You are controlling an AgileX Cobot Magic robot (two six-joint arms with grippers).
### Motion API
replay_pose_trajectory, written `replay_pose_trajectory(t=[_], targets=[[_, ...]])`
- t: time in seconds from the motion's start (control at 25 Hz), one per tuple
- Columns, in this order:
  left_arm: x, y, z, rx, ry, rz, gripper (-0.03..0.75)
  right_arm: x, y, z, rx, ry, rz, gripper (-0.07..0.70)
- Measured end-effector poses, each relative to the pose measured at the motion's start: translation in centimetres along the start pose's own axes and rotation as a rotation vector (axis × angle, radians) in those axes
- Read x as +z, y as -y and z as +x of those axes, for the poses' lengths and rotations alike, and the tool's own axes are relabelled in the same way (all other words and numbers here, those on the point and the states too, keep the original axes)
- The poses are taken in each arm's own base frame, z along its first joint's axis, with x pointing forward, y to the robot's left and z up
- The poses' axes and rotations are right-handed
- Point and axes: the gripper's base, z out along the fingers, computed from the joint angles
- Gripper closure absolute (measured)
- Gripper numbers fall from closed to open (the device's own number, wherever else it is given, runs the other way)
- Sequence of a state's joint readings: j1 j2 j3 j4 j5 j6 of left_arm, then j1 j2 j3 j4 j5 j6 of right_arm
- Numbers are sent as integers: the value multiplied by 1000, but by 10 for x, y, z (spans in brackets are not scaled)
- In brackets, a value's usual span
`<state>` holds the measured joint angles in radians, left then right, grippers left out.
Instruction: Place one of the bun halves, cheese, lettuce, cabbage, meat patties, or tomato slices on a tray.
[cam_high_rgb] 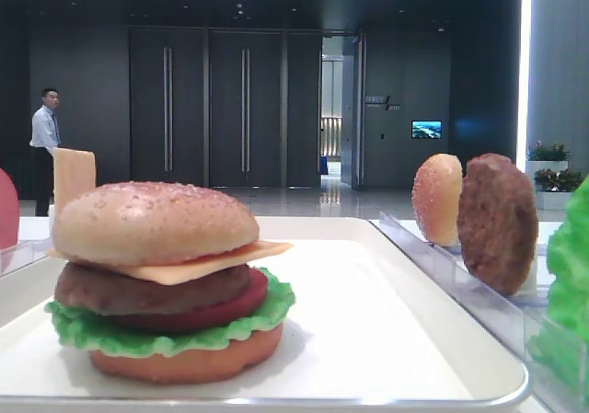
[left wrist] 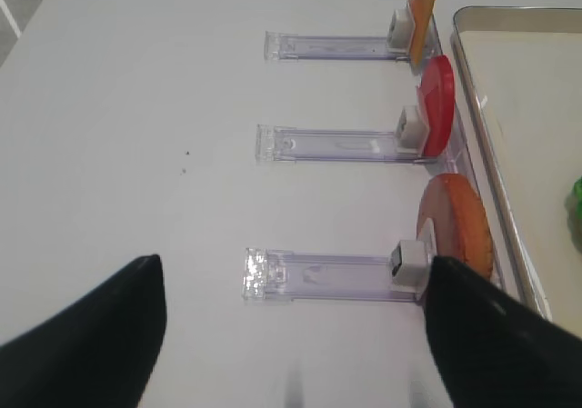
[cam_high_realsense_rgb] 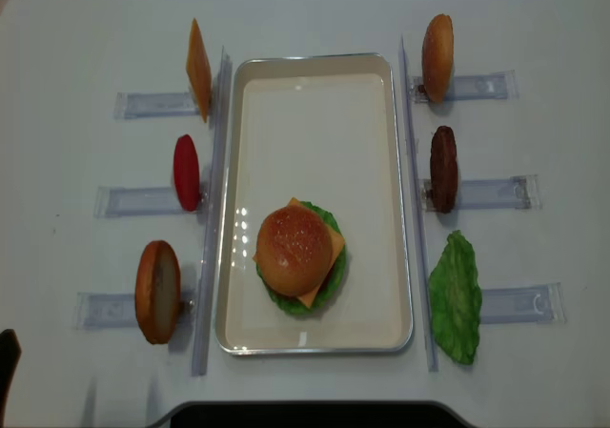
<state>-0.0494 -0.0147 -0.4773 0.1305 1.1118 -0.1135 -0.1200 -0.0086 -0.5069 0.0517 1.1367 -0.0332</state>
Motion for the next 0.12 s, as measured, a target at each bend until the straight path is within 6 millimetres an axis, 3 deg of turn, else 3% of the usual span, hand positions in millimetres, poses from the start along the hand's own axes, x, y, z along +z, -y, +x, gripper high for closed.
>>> replay_pose_trajectory(t=[0.12], targets=[[0, 0, 0, 0, 0, 0, 24, 0, 0, 0, 0, 0, 0, 125]])
